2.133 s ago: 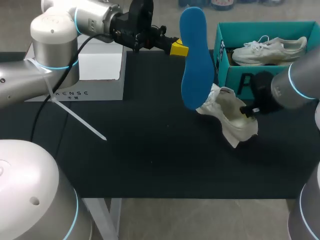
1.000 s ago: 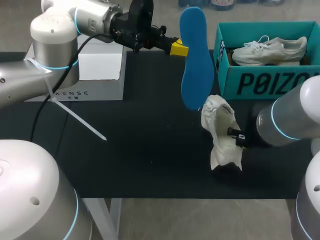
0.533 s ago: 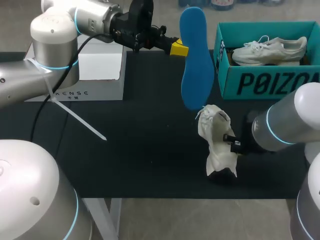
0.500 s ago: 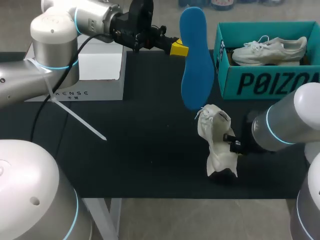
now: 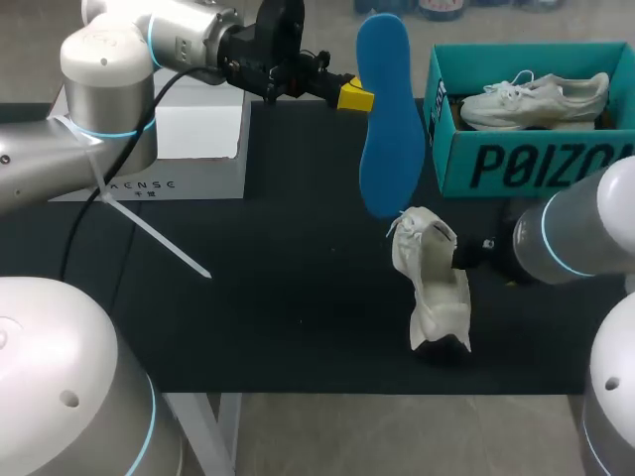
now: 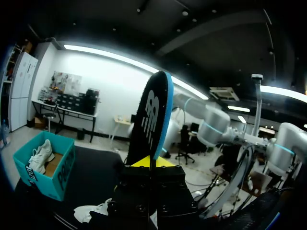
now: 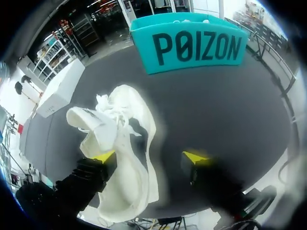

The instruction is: Take the shoe out of the shoebox, open the shoe tongue, remove and reinsert the insole, then place the shoe into the shoebox

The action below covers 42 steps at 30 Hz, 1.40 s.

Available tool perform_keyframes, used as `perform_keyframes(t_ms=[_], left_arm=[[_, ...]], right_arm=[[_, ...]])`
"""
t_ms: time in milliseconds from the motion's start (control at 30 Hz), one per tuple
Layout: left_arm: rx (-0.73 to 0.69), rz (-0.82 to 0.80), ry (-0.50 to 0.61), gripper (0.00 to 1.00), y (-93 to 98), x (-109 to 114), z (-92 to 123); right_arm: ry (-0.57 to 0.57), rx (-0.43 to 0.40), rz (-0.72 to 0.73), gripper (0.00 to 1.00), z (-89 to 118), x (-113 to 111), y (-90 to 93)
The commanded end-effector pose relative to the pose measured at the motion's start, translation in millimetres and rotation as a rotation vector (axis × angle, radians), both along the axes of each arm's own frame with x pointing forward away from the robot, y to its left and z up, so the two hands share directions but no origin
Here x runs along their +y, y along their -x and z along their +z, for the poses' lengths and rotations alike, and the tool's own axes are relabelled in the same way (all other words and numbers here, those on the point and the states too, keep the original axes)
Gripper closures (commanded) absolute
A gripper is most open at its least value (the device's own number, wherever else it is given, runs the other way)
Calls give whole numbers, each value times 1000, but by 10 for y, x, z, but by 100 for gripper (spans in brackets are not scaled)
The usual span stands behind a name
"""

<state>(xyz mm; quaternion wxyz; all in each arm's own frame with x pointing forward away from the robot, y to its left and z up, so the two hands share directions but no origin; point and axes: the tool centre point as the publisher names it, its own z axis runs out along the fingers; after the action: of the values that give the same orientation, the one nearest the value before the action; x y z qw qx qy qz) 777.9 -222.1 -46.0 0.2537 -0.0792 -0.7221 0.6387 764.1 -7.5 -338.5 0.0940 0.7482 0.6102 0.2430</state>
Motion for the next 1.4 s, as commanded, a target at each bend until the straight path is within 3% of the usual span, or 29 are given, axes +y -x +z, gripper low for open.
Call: perform_keyframes(t_ms=[33,733,900,1200,1400], left_arm=[[-1,3,1,100,10,-1,-5],[-1,3,1,100,10,-1,-5],[-1,3,1,100,10,-1,-5],[-1,3,1,100,10,-1,-5],[-1,3,1,100,10,-1,-5]], right_arm=[[-28,9,7,0,187,-103,76],[-28,9,7,0,187,-103,76],[-295,148,98,0,170,-286,57],[-597,255,166,0,367,-466,12],[-757,312,228,0,580,-458,-45]])
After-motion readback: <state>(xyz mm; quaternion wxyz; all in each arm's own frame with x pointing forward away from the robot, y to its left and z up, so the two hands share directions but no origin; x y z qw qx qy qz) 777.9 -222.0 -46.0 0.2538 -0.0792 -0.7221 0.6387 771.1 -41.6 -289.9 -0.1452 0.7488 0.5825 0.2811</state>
